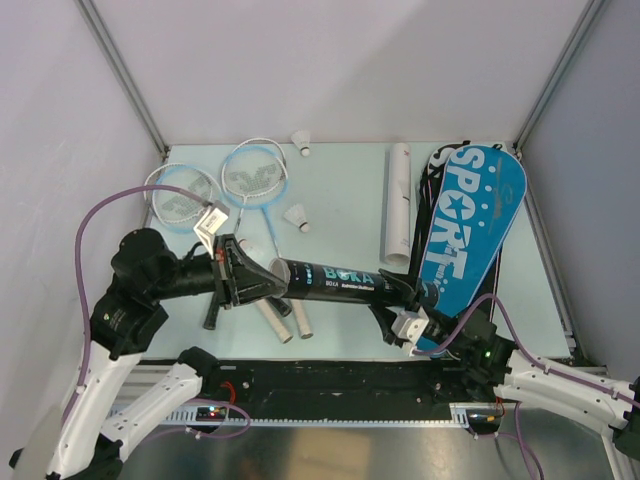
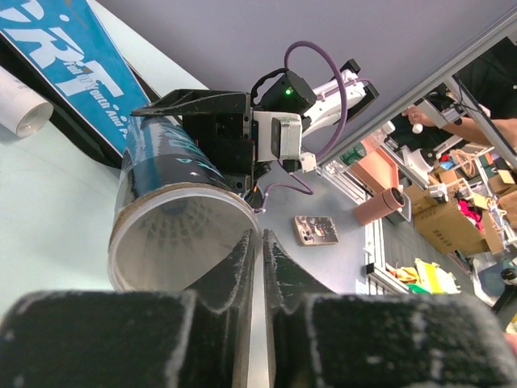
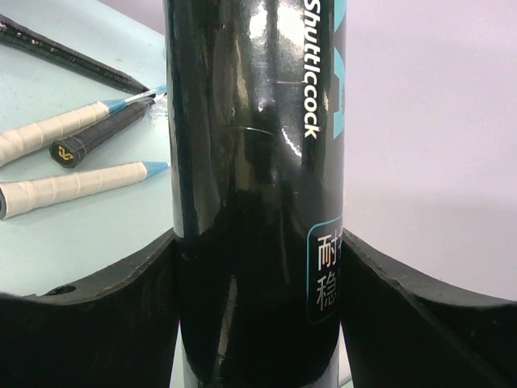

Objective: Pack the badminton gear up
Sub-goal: Close the lid on the shuttle tube.

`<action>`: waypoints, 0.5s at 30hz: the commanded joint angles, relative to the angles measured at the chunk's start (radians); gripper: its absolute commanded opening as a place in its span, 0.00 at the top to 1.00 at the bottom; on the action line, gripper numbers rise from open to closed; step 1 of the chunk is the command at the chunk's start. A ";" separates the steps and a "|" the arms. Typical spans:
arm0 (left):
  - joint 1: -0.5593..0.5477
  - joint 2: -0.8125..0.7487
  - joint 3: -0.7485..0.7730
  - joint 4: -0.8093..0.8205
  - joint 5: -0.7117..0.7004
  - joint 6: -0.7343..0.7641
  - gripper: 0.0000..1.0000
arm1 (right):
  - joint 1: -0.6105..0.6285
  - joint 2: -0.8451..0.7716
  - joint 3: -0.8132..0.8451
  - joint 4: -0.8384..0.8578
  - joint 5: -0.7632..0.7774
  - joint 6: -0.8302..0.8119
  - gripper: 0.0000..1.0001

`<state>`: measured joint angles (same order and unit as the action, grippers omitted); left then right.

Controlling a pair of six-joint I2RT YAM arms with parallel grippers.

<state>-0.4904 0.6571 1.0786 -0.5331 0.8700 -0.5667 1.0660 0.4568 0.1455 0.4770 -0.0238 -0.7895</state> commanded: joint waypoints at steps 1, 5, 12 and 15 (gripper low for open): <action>0.004 0.023 0.022 0.014 -0.002 -0.015 0.84 | 0.019 -0.020 0.024 0.097 -0.043 -0.030 0.78; 0.004 0.032 0.037 0.016 -0.020 -0.021 0.75 | 0.031 -0.028 0.023 0.087 -0.032 -0.034 0.78; 0.004 0.057 0.054 0.015 -0.038 -0.017 0.73 | 0.040 -0.039 0.018 0.085 -0.021 -0.041 0.78; 0.004 0.061 0.058 0.015 -0.049 -0.013 0.74 | 0.041 -0.039 0.017 0.088 -0.022 -0.040 0.78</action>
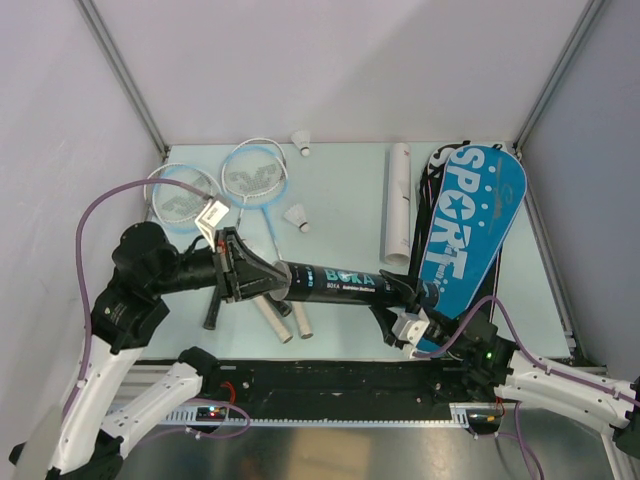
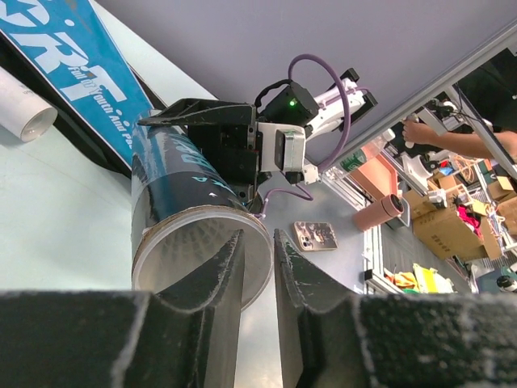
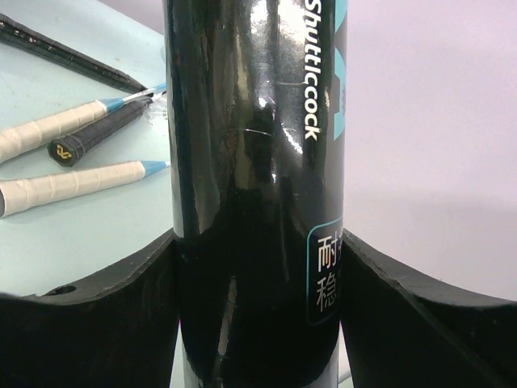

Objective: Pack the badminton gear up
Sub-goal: Close the lid on the shuttle tube.

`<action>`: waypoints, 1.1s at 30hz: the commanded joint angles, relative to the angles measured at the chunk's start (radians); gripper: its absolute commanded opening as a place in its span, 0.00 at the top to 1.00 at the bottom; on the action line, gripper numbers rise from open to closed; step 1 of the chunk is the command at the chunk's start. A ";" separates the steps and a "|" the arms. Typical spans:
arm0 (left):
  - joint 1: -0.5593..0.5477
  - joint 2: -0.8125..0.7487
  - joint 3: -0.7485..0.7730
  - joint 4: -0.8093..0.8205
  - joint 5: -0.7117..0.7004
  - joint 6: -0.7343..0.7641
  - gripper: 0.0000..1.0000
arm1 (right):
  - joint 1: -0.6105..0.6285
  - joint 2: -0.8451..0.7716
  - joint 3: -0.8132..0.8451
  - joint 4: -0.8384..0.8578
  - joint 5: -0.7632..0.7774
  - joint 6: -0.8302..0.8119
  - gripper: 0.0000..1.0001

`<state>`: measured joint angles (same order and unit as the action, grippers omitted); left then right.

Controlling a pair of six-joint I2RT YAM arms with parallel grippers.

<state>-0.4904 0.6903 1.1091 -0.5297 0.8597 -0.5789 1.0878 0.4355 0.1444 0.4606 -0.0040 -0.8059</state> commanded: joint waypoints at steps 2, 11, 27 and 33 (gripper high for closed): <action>0.005 0.028 0.031 0.012 -0.046 0.001 0.74 | 0.020 -0.019 0.019 0.105 -0.039 -0.022 0.78; 0.012 0.019 0.024 0.011 -0.053 0.010 0.69 | 0.020 -0.027 0.019 0.102 -0.036 -0.013 0.78; 0.039 -0.017 0.024 0.006 -0.047 0.001 0.62 | 0.020 -0.031 0.017 0.115 -0.009 0.001 0.78; 0.051 -0.033 0.024 -0.010 -0.058 0.006 0.62 | 0.020 -0.030 0.014 0.120 -0.008 0.012 0.78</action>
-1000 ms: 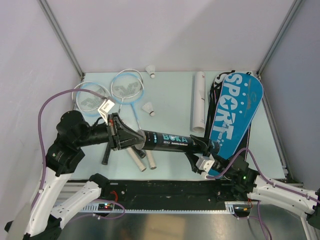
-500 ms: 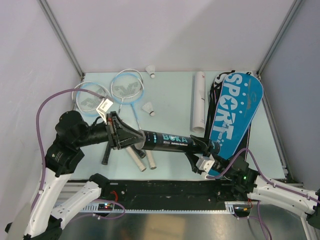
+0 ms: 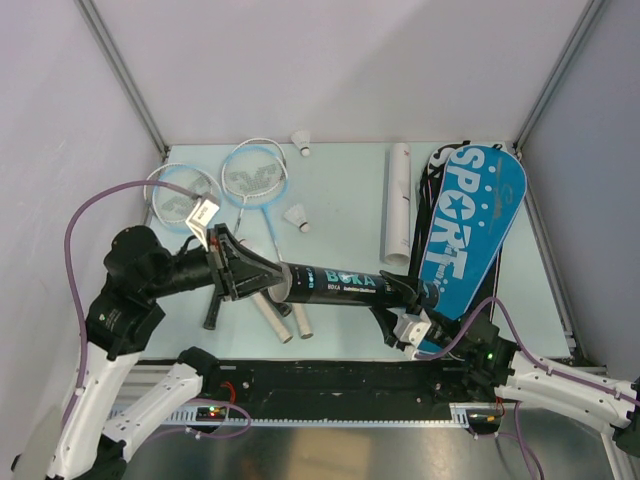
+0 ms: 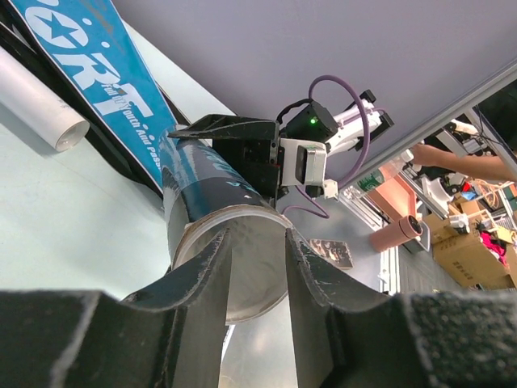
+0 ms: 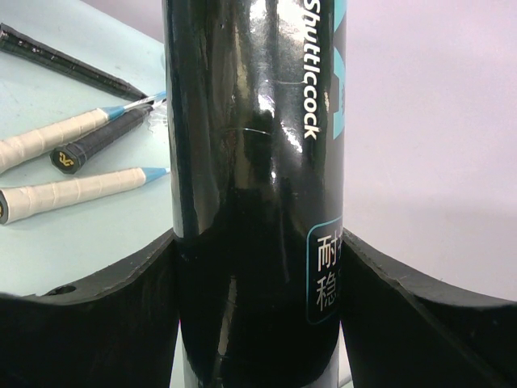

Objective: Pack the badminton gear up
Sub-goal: Close the lid on the shuttle tube.

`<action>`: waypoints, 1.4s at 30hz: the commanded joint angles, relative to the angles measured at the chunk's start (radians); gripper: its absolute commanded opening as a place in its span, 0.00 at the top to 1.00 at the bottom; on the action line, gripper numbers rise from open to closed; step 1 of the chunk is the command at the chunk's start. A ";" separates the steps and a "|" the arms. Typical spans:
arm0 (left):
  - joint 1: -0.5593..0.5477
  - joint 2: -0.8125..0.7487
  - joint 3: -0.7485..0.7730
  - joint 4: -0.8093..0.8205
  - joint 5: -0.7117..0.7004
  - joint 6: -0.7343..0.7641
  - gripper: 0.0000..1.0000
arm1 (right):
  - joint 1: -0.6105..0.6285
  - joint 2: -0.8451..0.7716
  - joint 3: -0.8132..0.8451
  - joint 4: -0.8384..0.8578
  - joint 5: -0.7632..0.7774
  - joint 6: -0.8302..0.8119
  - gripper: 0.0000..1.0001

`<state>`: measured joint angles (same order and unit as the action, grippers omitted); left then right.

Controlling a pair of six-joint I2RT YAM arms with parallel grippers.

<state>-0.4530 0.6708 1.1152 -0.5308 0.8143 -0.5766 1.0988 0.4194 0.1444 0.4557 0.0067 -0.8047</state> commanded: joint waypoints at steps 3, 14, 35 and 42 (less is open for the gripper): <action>0.017 -0.018 0.016 -0.019 -0.026 0.014 0.64 | 0.008 -0.013 0.012 0.131 -0.018 0.014 0.78; 0.018 0.016 -0.004 -0.026 -0.068 0.034 0.72 | 0.009 0.026 0.027 0.130 -0.030 0.013 0.78; 0.017 0.019 -0.075 -0.026 -0.053 0.040 0.71 | 0.009 0.119 0.043 0.299 -0.090 0.039 0.80; 0.018 0.025 -0.088 -0.026 -0.040 0.035 0.70 | 0.009 0.166 0.064 0.357 -0.124 0.034 0.80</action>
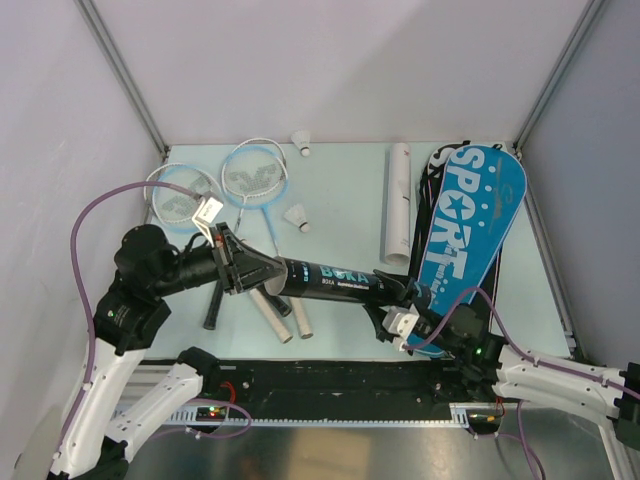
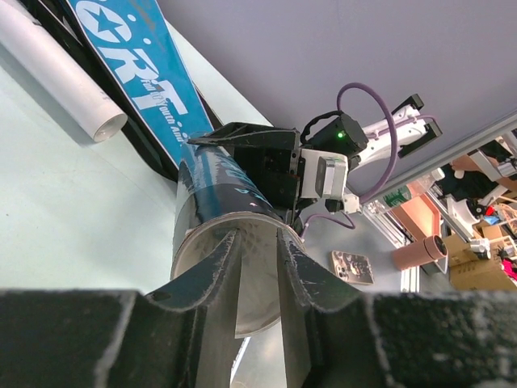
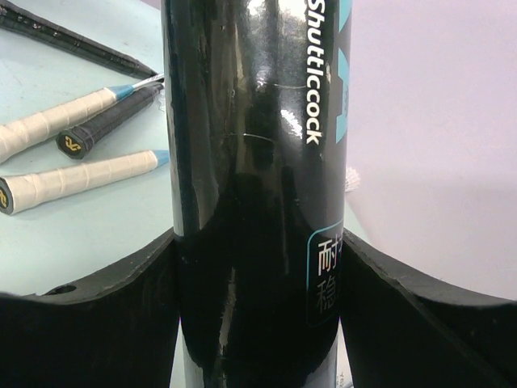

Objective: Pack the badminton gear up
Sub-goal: Close the lid on the shuttle tube.

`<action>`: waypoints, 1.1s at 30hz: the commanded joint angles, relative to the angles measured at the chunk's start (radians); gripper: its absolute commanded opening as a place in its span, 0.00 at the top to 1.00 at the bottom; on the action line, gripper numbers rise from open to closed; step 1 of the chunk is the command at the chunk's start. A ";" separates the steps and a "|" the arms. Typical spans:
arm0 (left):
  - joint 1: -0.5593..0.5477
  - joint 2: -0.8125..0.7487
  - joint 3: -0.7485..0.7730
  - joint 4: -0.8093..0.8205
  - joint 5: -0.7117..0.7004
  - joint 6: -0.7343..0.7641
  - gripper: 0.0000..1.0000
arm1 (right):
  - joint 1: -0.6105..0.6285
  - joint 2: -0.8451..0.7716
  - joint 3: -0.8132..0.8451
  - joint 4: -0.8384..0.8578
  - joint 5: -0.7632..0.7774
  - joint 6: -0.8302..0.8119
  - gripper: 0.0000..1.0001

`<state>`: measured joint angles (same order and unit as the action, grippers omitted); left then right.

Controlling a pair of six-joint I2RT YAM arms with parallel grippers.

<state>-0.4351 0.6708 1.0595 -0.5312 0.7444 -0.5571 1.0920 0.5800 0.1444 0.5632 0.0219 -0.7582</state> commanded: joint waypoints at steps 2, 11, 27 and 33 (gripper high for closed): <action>-0.001 0.027 -0.029 -0.025 0.029 0.013 0.70 | 0.016 0.015 0.070 0.256 -0.143 -0.009 0.80; 0.007 0.025 0.071 -0.043 -0.044 0.024 0.63 | 0.013 -0.012 0.053 0.171 -0.120 0.041 0.80; 0.009 0.006 0.065 -0.111 -0.029 0.077 0.64 | -0.019 -0.048 0.037 0.163 -0.096 0.111 0.80; 0.008 0.014 -0.006 -0.112 -0.031 0.093 0.64 | -0.033 0.019 0.054 0.244 -0.089 0.168 0.81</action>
<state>-0.4301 0.6712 1.1030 -0.6090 0.7067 -0.4969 1.0599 0.5777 0.1444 0.5987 -0.0345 -0.6487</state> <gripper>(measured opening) 0.360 0.699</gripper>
